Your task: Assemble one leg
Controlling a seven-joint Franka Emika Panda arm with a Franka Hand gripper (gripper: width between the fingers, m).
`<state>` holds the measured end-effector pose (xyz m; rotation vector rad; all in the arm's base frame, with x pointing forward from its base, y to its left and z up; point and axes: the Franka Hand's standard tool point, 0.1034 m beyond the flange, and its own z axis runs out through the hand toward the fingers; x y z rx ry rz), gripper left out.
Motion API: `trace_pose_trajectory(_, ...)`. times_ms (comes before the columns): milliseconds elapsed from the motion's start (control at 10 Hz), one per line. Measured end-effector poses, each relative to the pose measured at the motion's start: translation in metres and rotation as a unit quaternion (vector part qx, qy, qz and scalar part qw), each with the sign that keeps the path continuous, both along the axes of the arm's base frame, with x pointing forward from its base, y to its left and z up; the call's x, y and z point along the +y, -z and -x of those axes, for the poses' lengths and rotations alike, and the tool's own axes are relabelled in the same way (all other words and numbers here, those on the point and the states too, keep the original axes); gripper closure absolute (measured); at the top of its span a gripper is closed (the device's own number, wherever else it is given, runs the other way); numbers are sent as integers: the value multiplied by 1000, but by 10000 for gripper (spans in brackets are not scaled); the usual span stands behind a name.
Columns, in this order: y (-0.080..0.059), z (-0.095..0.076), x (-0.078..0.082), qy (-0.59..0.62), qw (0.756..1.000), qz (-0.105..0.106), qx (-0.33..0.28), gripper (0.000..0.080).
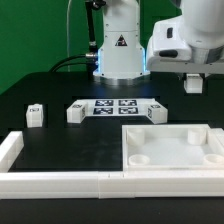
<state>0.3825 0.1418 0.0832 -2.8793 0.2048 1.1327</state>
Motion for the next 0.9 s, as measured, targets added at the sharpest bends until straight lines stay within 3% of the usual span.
trace_pose_trajectory(300,1,-11,4,2,986,2,-165,509)
trace_pose_trajectory(500,-5,-31,-10,-2,973,-6,-229,509)
trace_pose_trajectory(700,-14,-62,-14,-14,942,-5,-334,509)
trace_pose_trajectory(900,-11,-61,-7,-4,906,-5,-423,509)
